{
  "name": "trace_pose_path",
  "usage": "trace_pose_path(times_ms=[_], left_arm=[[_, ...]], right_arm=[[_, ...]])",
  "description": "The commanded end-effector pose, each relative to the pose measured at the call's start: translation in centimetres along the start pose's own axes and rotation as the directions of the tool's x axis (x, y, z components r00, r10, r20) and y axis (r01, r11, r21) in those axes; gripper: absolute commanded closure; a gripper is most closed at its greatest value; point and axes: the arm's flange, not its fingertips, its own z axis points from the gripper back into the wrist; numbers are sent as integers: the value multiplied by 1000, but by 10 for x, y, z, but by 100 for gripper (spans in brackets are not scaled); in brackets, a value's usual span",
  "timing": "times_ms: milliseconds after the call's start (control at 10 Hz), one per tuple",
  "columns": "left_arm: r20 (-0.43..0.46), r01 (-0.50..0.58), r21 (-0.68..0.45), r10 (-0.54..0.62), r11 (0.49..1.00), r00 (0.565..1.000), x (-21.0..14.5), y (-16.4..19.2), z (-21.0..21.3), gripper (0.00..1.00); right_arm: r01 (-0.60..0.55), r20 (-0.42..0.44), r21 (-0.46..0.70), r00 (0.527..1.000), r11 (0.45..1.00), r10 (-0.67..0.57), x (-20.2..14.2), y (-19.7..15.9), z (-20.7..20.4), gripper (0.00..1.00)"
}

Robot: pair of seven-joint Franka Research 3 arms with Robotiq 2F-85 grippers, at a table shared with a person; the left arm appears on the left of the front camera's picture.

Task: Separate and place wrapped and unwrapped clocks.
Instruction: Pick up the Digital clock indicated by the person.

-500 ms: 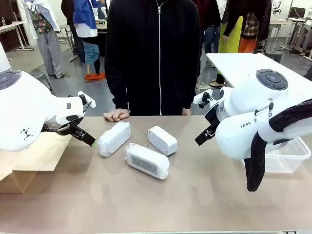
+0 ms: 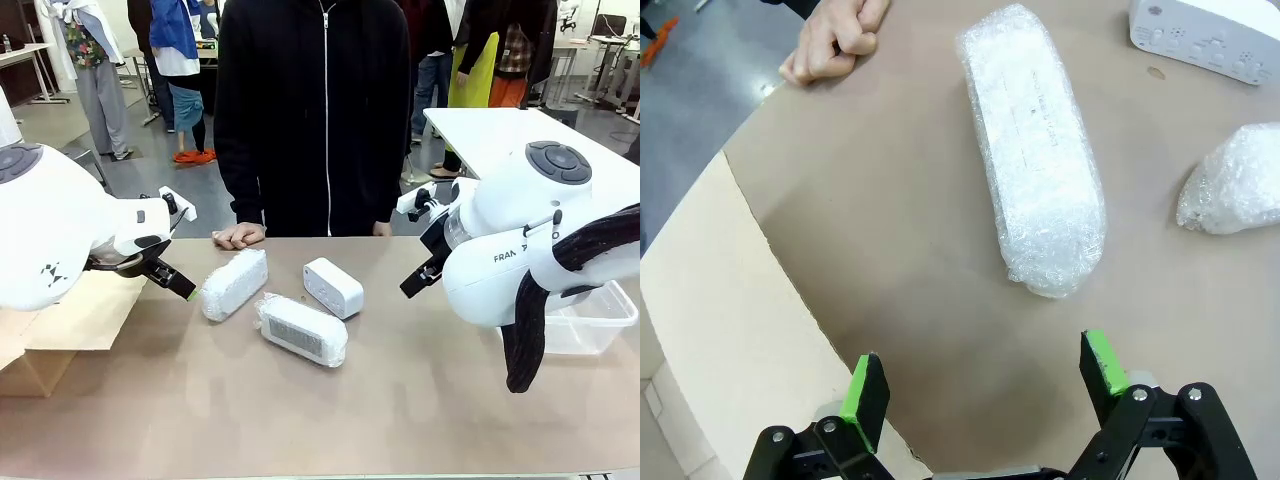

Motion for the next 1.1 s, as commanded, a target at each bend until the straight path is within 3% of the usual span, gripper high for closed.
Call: trace_pose_path(times_ms=[0, 1000], left_arm=[[0, -1, 0, 1, 1000, 1000, 0, 0, 0, 0], [0, -1, 0, 1, 1000, 1000, 0, 0, 0, 0]], right_arm=[[1, 0, 0, 1000, 1000, -1, 0, 0, 0, 0], [1, 0, 0, 1000, 1000, -1, 0, 0, 0, 0]])
